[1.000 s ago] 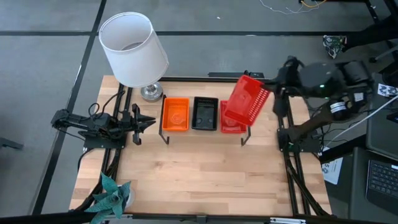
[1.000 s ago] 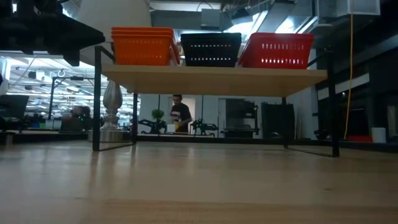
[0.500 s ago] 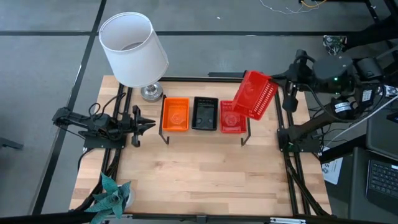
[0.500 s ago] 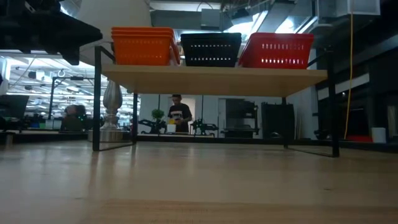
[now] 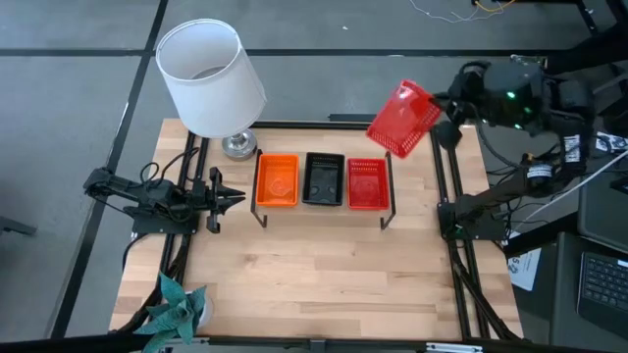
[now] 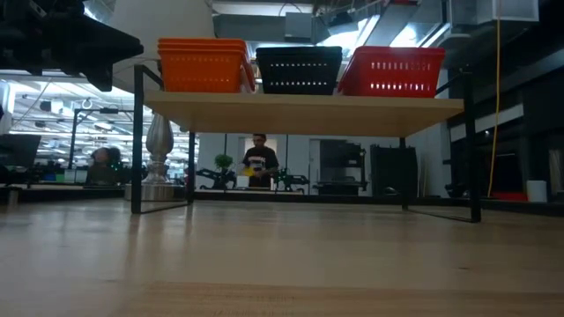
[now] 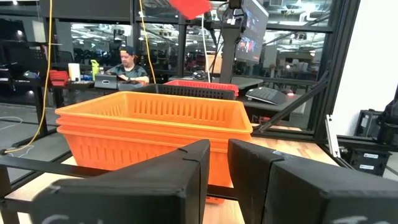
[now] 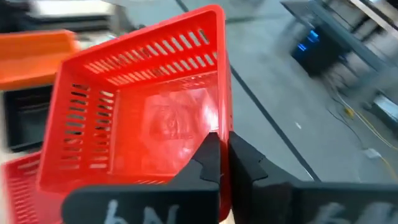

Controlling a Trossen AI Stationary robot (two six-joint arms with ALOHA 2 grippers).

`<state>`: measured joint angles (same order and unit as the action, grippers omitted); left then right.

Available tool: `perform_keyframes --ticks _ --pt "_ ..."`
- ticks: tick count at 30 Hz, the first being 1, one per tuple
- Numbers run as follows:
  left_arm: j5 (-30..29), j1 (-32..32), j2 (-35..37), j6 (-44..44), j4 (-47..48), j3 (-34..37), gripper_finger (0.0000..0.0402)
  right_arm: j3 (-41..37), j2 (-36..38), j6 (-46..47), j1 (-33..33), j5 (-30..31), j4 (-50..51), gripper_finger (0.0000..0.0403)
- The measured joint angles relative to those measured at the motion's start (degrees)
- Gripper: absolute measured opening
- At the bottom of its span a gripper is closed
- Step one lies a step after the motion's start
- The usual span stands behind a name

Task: Stack baskets on shelf by color
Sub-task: Stack the red bin on top of the red bin on the shelf

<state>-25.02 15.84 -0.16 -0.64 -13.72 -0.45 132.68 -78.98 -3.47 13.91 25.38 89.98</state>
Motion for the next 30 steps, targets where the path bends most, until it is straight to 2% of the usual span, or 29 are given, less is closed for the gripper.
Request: perform_keyframes --ticks 4,8,15,20,24,26,30 --pt "0.0 0.0 0.0 0.0 0.0 0.0 0.0050 -5.1 -0.7 -1.1 5.1 1.1 -2.3 0.0002" --pt "0.0 0.0 0.0 0.0 0.0 0.0 0.0050 -13.5 -1.0 -7.7 10.4 -8.2 -8.4 0.0002" --pt "0.0 0.0 0.0 0.0 0.0 0.0 0.0050 -18.9 -0.8 -14.5 24.5 -33.0 -17.5 0.0002" --pt "0.0 0.0 0.0 0.0 0.0 0.0 0.0050 -22.9 -0.8 -21.5 34.7 -52.3 -14.9 0.0002" --pt "0.0 0.0 0.0 0.0 0.0 0.0 0.0050 -28.7 -0.7 -31.3 38.9 -67.5 -11.2 0.0004" --pt "0.0 0.0 0.0 0.0 0.0 0.0 0.0050 -32.2 -0.7 -33.6 39.2 -69.9 -11.4 0.0005" --pt "0.0 0.0 0.0 0.0 0.0 0.0 0.0050 -38.3 -0.8 -37.9 38.9 -70.1 -14.2 0.0002"
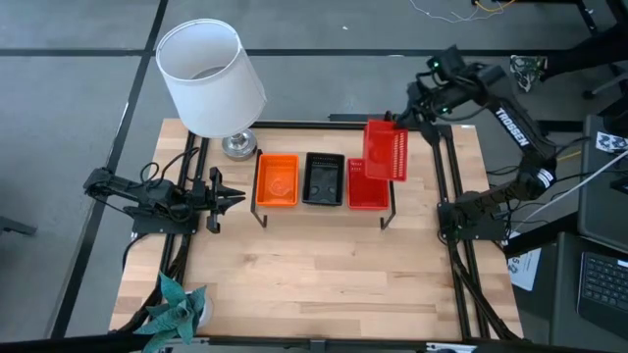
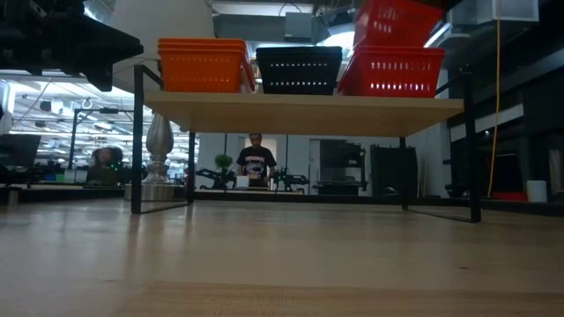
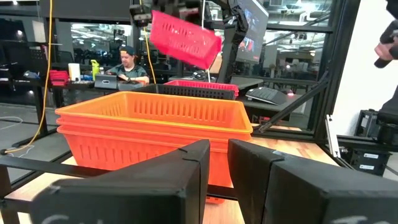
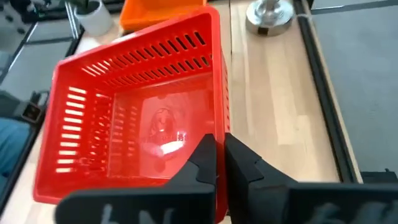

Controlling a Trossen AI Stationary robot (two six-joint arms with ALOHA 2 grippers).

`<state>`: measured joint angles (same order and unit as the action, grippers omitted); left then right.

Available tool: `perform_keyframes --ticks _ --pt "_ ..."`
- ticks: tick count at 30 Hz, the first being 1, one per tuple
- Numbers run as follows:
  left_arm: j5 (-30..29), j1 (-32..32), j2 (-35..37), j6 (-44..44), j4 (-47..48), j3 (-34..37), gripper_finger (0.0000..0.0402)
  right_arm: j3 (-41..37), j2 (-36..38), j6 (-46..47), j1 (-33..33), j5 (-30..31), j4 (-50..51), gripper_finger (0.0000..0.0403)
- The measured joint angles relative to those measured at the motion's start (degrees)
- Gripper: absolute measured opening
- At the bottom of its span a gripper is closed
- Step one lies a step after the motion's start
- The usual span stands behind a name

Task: Stack baskets on shelf by color
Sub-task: Stack the red bin on top of the red bin on the shelf

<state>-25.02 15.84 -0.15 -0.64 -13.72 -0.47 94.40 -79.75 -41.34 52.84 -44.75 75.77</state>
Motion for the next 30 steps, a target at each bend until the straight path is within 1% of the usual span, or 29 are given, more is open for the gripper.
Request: perform_keyframes --ticks 3,8,13,17,19,30 --pt "0.0 0.0 0.0 0.0 0.0 0.0 0.0050 -3.0 -0.1 -1.4 -1.3 -2.0 -2.1 0.0002" --pt "0.0 0.0 0.0 0.0 0.0 0.0 0.0050 -6.0 0.0 -0.9 -3.4 -2.6 -2.8 0.0002" --pt "0.0 0.0 0.0 0.0 0.0 0.0 0.0050 -9.4 0.0 6.0 -5.0 -2.5 -4.4 0.0002" --pt "0.0 0.0 0.0 0.0 0.0 0.0 0.0050 -11.3 0.0 11.0 -6.6 0.3 -7.5 0.0002" --pt "0.0 0.0 0.0 0.0 0.0 0.0 0.0050 -11.9 0.0 11.4 -7.5 1.5 -8.0 0.0002" --pt "0.0 0.0 0.0 0.0 0.0 0.0 0.0050 -12.2 0.0 12.2 -10.4 1.6 -7.8 0.0002"
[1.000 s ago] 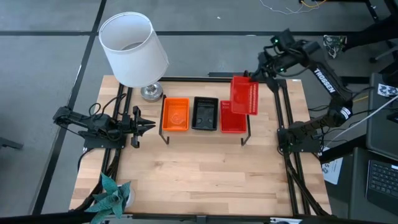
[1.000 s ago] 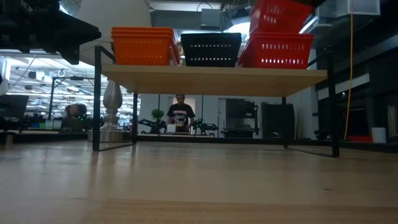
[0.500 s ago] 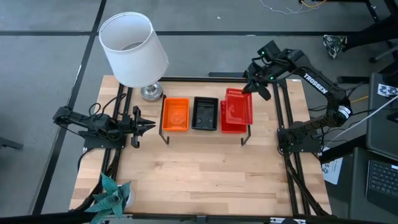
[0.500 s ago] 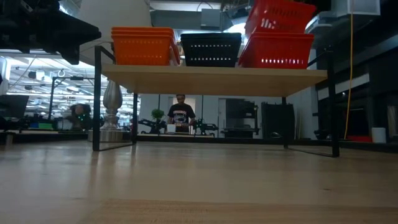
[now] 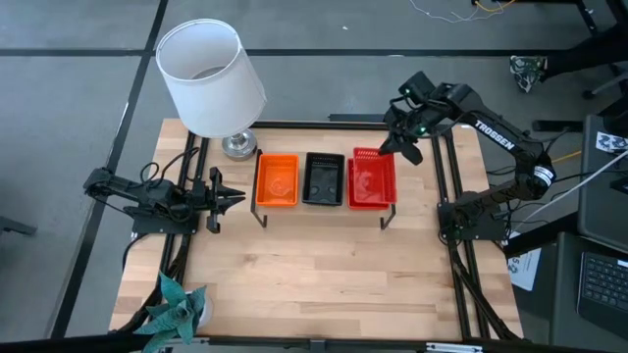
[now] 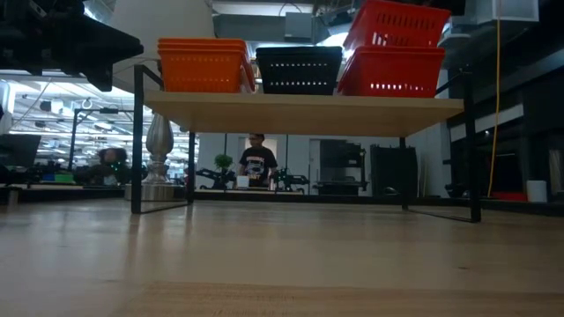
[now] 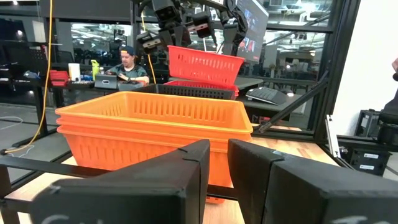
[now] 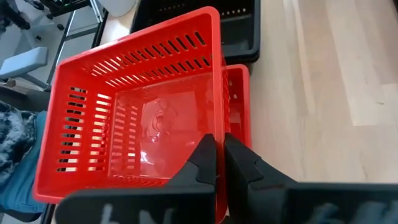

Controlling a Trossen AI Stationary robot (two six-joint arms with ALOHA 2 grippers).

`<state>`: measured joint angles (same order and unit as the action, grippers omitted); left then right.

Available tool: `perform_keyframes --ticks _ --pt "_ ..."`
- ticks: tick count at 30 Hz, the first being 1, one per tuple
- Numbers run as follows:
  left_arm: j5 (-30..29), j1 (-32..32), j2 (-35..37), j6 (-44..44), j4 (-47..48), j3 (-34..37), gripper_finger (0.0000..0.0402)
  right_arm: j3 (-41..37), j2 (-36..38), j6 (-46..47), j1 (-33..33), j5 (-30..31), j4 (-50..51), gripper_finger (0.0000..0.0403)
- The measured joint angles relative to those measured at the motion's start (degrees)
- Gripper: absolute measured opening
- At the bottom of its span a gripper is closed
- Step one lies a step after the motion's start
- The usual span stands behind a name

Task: Stack baskets on shelf by color
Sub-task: Stack the red bin on top of the red bin on the shelf

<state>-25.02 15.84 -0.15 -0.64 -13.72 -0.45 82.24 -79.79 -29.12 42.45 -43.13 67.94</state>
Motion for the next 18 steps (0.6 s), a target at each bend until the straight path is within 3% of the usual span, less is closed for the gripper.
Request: perform_keyframes --ticks 4,8,14,18 --pt "0.0 0.0 0.0 0.0 0.0 0.0 0.0050 0.0 0.0 0.2 -0.9 0.0 0.0 0.0011" --pt "0.0 0.0 0.0 0.0 0.0 0.0 0.0050 0.0 0.0 0.4 -1.2 0.5 -1.5 0.0049" --pt "0.0 0.0 0.0 0.0 0.0 0.0 0.0050 0.0 0.0 2.5 -1.1 7.8 -2.5 0.0068" --pt "0.0 0.0 0.0 0.0 0.0 0.0 0.0050 0.0 0.0 3.3 -1.1 3.4 -2.5 0.0070"
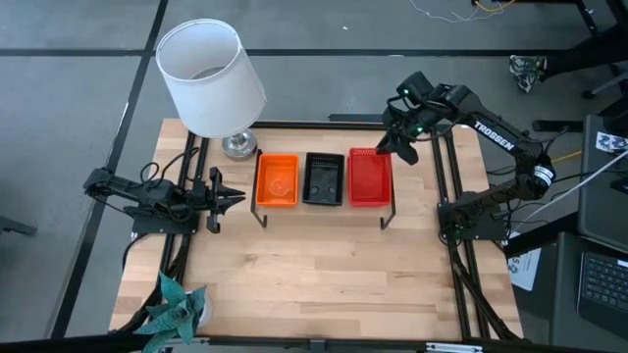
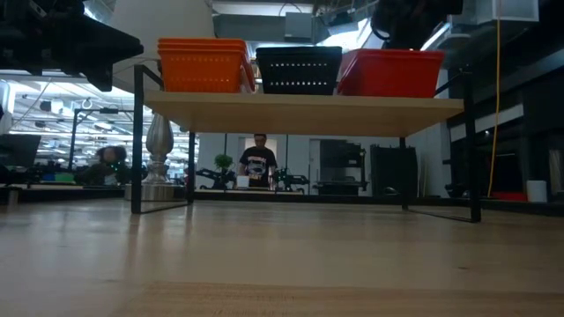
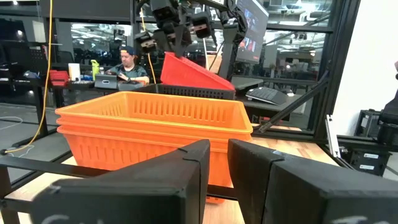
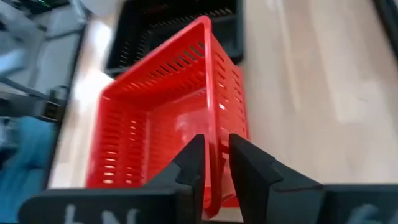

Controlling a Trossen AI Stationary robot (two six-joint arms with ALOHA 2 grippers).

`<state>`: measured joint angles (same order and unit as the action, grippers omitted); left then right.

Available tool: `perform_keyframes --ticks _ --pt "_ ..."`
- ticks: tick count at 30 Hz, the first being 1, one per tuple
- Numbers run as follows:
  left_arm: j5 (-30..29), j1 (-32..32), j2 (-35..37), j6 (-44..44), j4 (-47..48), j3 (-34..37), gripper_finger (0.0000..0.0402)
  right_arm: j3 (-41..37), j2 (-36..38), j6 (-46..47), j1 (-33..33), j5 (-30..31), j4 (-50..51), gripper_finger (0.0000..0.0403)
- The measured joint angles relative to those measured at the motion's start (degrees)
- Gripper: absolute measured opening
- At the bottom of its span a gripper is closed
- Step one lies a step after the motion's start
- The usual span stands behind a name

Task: Stack baskets on shelf by color
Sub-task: Stack the red bin on top of the red bin on the shelf, then adjust the red bin on the shelf

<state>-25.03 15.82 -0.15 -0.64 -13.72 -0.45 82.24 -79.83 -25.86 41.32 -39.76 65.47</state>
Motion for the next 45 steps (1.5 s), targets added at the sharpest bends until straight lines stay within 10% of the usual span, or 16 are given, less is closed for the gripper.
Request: perform_keyframes --ticks 38,45 --pt "0.0 0.0 0.0 0.0 0.0 0.0 0.0050 0.0 0.0 12.2 0.0 3.9 2.2 0.0072" --pt "0.0 0.0 0.0 0.0 0.0 0.0 0.0050 0.0 3.9 16.6 0.0 12.0 2.4 0.0072"
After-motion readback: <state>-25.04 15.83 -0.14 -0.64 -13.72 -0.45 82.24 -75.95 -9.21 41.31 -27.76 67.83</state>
